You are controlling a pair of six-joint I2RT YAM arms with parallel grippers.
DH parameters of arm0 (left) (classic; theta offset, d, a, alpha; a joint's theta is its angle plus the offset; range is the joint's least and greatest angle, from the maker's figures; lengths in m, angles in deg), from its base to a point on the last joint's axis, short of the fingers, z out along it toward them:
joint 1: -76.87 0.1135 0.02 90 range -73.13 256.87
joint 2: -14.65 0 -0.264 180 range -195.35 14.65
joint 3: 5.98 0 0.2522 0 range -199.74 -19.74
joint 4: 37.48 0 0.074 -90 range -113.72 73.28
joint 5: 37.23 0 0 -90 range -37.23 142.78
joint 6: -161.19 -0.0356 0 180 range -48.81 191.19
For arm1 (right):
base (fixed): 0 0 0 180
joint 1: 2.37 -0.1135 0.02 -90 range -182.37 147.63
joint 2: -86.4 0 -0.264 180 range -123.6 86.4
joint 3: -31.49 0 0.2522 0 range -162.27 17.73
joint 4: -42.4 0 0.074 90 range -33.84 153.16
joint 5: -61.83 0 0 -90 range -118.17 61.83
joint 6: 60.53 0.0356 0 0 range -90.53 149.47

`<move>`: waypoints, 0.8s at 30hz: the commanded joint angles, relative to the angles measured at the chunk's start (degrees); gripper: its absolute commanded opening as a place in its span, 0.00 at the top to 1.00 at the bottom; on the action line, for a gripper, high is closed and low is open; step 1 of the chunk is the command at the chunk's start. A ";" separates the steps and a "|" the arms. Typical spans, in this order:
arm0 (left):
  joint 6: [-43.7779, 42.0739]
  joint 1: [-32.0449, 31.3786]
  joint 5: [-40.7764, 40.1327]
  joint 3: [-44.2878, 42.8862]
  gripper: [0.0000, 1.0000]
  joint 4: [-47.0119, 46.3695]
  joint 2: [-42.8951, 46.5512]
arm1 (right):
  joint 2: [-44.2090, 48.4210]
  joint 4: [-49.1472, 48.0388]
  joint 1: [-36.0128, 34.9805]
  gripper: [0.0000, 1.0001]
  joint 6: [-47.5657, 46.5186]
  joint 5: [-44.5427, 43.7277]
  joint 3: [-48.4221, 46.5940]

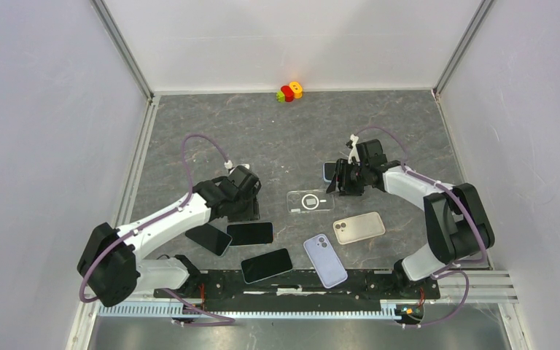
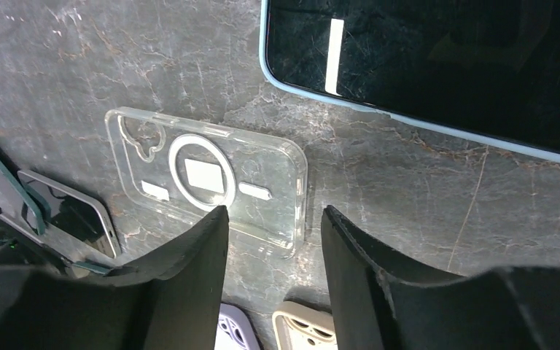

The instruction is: Put the phone into the phone case

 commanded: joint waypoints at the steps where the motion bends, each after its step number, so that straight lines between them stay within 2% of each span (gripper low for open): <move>1: 3.62 0.14 0.23 1.04 0.45 -0.05 1.18 | 3.03 -1.36 0.00 0.42 -1.01 -0.30 -0.98; 4: 4.55 0.31 0.57 1.56 0.45 0.23 1.73 | 3.77 -0.70 -0.08 0.38 -1.64 0.97 -1.12; 8: 5.48 0.73 1.02 2.58 0.45 0.64 3.10 | 4.02 -0.20 -0.96 0.37 -2.19 3.95 -1.41; 15: 6.73 2.17 2.06 4.85 0.45 3.50 6.95 | 1.05 1.00 -8.48 0.37 -1.98 7.94 -4.50; 21: 8.96 7.38 3.70 7.82 0.45 6.24 12.42 | -3.03 -0.40 -16.23 0.37 -0.72 11.64 -8.53; 24: 10.66 12.07 5.39 9.35 0.41 8.21 15.11 | -6.05 -1.77 -19.07 0.36 -0.94 14.66 -11.36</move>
